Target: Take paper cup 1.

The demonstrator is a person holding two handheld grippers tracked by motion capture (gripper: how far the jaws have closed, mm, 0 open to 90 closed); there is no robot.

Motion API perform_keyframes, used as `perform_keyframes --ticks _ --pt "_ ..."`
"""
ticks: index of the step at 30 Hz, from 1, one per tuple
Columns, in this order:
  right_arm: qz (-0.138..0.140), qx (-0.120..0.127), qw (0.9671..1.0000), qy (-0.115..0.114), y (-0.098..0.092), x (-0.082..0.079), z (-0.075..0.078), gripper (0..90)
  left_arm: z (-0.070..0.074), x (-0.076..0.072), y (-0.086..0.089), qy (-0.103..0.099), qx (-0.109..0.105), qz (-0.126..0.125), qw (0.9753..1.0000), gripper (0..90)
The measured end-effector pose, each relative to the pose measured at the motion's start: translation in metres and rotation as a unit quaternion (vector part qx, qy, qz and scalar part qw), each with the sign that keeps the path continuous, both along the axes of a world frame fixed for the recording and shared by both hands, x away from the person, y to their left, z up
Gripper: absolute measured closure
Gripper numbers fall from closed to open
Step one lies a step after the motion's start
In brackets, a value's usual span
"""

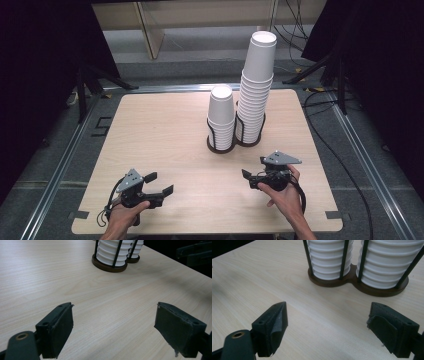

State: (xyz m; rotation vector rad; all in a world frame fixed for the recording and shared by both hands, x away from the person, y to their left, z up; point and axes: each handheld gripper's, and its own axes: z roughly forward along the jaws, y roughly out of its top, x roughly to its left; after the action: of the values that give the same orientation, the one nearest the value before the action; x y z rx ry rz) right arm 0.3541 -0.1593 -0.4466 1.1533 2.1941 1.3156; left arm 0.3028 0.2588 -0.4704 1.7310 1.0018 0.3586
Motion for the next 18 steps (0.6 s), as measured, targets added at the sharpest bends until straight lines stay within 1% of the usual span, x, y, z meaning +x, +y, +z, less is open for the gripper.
perform_keyframes --ticks 2,3,4,5,7,8,9,11,12,14,15,16,17,18 --pt "0.0 0.002 1.0 0.003 0.0 0.0 0.001 16.9 0.0 0.0 0.0 0.0 0.002 0.0 1.0 14.5" --pt "-0.004 0.015 0.9998 0.009 0.002 0.0 0.004 16.9 0.001 0.0 0.0 0.0 0.002 0.002 1.0 14.5" --pt "0.0 0.007 1.0 -0.006 0.001 0.002 0.005 17.0 0.001 -0.001 0.0 0.0 0.002 0.002 1.0 14.5" --pt "0.005 0.003 0.9999 -0.01 0.001 0.002 0.006 17.2 0.001 -0.001 0.001 0.0 0.006 0.002 1.0 14.5" --pt "0.004 0.006 0.9999 -0.008 0.003 0.002 0.008 17.3 0.001 -0.001 0.001 0.0 0.004 0.002 1.0 14.5" --pt "0.011 0.01 0.9998 -0.013 0.005 0.005 0.011 17.3 0.002 -0.001 0.002 0.001 0.01 0.002 0.9999 14.5" --pt "0.003 0.014 0.9998 -0.012 0.007 0.004 0.013 17.3 0.002 -0.001 0.002 0.001 0.01 0.002 0.9999 14.5" --pt "0.012 0.009 0.9997 -0.019 0.008 0.007 0.018 17.3 0.002 -0.001 0.002 0.0 0.007 0.003 1.0 14.5" --pt "0.014 0.015 0.9997 -0.012 0.009 0.007 0.021 17.3 0.0 0.0 0.002 -0.004 -0.001 0.0 1.0 14.5" --pt "0.015 0.012 0.9994 -0.029 0.013 0.011 0.027 17.3 0.001 0.0 0.001 -0.002 0.003 0.002 1.0 14.5" --pt "0.017 0.016 0.9994 -0.024 0.014 0.012 0.03 17.3 0.001 0.0 0.001 -0.001 0.001 0.004 1.0 14.5" --pt "0.017 0.024 0.9992 -0.026 0.016 0.013 0.032 17.4 0.001 0.0 0.001 -0.001 0.007 0.002 1.0 14.5" --pt "0.014 0.009 0.9992 -0.036 0.016 0.014 0.037 17.5 0.001 0.0 0.001 -0.001 0.006 0.003 1.0 14.5" --pt "0.014 0.009 0.9992 -0.036 0.016 0.014 0.037 17.5 0.001 0.0 0.001 -0.001 0.006 0.003 1.0 14.5"
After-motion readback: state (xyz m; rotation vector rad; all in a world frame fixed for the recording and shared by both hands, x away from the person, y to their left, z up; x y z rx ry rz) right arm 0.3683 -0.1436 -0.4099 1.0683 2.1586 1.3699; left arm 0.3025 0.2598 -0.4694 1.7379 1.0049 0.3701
